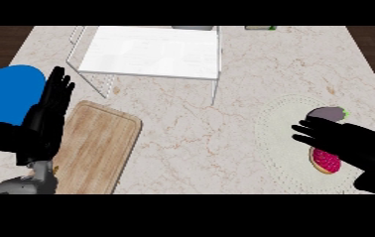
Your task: Pick the cupcake from the placemat and place it in the tiered shelf
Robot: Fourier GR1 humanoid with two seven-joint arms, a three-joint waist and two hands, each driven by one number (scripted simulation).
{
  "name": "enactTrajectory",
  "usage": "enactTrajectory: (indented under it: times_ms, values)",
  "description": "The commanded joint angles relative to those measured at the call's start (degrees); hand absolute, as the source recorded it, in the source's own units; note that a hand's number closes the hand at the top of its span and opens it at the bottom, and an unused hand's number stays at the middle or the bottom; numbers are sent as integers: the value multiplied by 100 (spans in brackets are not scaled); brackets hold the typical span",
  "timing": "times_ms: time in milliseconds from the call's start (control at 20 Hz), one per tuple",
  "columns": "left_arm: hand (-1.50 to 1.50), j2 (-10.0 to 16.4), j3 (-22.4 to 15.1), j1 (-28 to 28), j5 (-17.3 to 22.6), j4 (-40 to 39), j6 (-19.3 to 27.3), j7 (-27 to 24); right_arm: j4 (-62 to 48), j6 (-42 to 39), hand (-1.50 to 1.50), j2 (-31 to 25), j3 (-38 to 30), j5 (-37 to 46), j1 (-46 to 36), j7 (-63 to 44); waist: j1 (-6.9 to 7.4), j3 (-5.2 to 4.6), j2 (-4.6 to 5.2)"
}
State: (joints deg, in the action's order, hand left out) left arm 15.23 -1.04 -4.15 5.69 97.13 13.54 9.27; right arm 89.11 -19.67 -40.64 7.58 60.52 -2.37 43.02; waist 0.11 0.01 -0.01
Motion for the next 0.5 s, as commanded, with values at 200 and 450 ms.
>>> enactTrajectory:
  times_ms: [200, 450]
  values:
    - [0, -293, -101, 84, -405, 333, 86, 245, -495, 152, -150, 598, 118, 430, -307, 200, 14, 0, -1]
    - [0, -193, 287, 95, -159, -179, -433, -147, -961, 141, -150, 818, 181, 922, -468, 53, 8, -2, 2]
